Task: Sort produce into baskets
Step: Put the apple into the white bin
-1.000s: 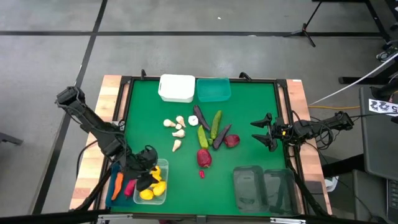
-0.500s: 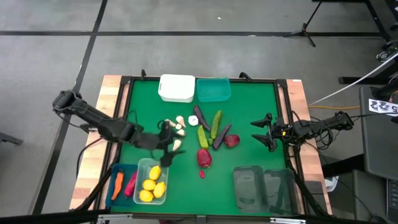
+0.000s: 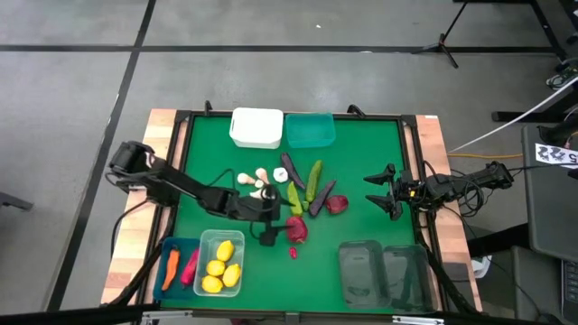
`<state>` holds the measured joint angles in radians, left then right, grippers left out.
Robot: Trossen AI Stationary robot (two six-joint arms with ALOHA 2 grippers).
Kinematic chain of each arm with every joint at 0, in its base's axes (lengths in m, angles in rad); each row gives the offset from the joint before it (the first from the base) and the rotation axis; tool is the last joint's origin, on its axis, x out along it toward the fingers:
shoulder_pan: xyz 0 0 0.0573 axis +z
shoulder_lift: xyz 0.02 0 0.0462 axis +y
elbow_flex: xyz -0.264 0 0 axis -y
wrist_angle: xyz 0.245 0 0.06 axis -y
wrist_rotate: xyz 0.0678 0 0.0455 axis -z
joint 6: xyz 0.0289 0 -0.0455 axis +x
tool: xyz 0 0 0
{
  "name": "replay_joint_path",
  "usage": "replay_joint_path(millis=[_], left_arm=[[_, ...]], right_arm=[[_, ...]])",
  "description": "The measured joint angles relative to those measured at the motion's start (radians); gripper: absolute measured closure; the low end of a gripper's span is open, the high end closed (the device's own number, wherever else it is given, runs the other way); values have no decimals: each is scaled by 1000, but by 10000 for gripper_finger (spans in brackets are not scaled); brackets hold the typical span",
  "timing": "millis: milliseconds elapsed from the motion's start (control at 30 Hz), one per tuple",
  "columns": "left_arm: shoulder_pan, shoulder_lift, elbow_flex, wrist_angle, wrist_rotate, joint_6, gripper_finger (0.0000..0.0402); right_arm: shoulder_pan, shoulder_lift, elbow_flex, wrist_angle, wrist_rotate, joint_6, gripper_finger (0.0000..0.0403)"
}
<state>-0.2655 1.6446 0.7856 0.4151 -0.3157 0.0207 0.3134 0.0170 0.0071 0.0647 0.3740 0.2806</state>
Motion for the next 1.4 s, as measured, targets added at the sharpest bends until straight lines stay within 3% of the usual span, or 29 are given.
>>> replay_joint_path(millis=[333, 900, 1400], left_arm=[[0, 111, 49, 60, 80, -6, 95], [20, 110, 63, 85, 79, -74, 95], [70, 110, 372, -405, 207, 0, 95]], right_arm=[[0, 0, 0, 0, 0, 0, 81], [0, 0, 0, 0, 0, 0, 81], [0, 0, 0, 0, 0, 0, 81]])
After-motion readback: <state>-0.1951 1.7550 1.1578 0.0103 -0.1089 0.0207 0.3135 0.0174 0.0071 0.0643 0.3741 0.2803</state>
